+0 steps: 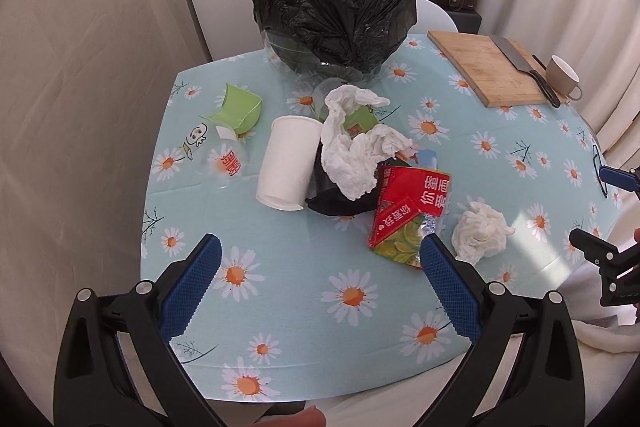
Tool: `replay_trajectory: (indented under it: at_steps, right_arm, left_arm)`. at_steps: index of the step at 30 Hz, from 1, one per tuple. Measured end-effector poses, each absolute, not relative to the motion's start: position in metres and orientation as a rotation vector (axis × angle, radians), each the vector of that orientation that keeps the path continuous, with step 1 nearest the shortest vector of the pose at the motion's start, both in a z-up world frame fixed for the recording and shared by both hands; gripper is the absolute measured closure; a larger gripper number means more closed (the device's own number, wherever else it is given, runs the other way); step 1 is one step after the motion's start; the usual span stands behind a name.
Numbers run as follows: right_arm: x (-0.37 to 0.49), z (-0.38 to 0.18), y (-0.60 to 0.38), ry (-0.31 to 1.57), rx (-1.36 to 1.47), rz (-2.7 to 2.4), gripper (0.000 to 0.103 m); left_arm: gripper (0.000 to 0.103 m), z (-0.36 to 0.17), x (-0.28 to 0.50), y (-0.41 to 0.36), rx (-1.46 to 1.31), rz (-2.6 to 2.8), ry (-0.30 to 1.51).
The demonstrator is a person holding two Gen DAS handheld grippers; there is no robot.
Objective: Collect trash
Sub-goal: 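Move the right tool down toward the crumpled white tissue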
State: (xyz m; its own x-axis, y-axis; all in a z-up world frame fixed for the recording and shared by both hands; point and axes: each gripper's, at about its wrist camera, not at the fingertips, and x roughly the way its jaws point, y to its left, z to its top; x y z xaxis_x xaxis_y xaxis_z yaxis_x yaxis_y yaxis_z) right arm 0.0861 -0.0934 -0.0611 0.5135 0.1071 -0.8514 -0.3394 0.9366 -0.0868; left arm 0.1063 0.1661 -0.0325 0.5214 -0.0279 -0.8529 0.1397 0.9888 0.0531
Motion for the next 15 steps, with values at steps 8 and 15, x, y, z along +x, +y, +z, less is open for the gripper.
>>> replay_trajectory:
  at_steps: [8,15]
  right_arm:
    - [0.099,-0.076,-0.047,1.064,-0.235,0.308,0.008]
    - [0.118,-0.104,-0.026,1.161,-0.195,0.235,0.008]
  left_arm:
    - [0.006,-0.048,0.132,0.211,0.13,-0.108,1.002]
    - [0.006,-0.071,0.161,0.245,0.123,-0.143,1.023]
